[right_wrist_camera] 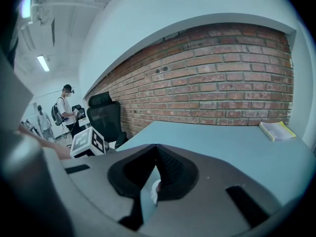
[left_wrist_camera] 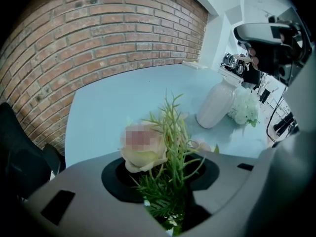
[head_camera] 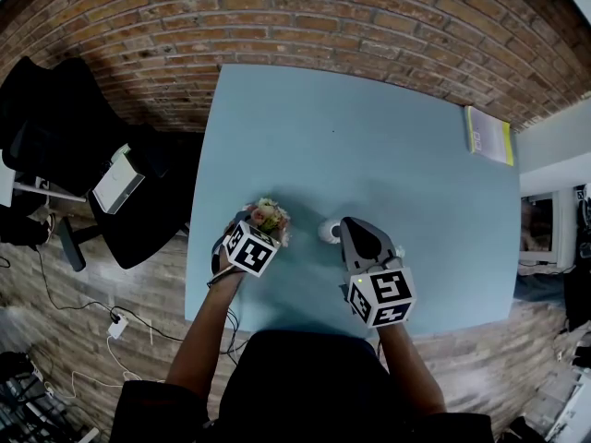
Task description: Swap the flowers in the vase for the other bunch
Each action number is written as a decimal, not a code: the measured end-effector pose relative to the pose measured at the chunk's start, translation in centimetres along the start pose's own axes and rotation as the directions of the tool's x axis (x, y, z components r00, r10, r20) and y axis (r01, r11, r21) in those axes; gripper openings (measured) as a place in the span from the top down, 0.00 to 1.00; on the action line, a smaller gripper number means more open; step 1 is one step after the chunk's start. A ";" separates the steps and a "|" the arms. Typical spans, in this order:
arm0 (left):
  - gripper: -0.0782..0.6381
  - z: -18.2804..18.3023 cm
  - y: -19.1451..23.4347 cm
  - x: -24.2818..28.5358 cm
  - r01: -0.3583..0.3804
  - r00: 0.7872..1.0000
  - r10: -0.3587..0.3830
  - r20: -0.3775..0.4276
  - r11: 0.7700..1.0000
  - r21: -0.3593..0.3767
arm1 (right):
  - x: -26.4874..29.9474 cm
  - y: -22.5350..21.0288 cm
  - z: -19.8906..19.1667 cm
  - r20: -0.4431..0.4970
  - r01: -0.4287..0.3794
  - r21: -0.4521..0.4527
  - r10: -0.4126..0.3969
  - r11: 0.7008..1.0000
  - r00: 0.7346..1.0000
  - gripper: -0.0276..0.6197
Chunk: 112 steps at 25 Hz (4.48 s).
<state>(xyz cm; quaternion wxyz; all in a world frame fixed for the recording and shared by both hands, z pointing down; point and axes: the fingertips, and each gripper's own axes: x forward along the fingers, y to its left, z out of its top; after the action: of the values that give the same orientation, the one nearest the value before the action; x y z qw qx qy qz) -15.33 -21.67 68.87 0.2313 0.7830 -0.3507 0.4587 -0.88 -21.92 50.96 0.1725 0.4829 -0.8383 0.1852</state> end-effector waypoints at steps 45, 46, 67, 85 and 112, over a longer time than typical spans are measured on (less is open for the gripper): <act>0.70 3.1 -0.7 -4.9 -0.082 0.986 0.078 0.147 0.997 0.015 | -3.0 1.1 0.3 0.028 -0.010 -0.013 0.010 1.000 1.000 0.94; 0.71 3.2 -0.7 -5.1 -0.084 0.985 0.081 0.152 0.996 0.014 | -3.1 1.1 0.3 0.030 -0.011 -0.014 0.012 1.000 0.999 0.94; 0.73 8.0 -3.3 -11.5 -0.130 0.934 0.122 0.335 0.992 0.000 | -6.1 1.7 0.3 0.055 -0.018 -0.044 0.021 0.999 0.998 0.94; 0.73 13.2 -6.8 -17.3 -0.163 0.835 0.143 0.531 0.987 -0.008 | -9.2 1.3 0.7 0.096 -0.011 -0.057 0.017 0.998 0.995 0.94; 0.74 21.8 -10.0 -25.5 -0.172 0.583 0.180 0.793 0.980 -0.096 | -11.8 -2.3 0.7 0.121 0.002 -0.072 0.006 0.997 0.993 0.94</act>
<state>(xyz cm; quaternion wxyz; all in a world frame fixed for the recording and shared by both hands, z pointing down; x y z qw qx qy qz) -4.13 -21.52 35.76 0.0076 0.8655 -0.4944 0.0802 6.61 -14.54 45.12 0.1384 0.4859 -0.8538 0.1256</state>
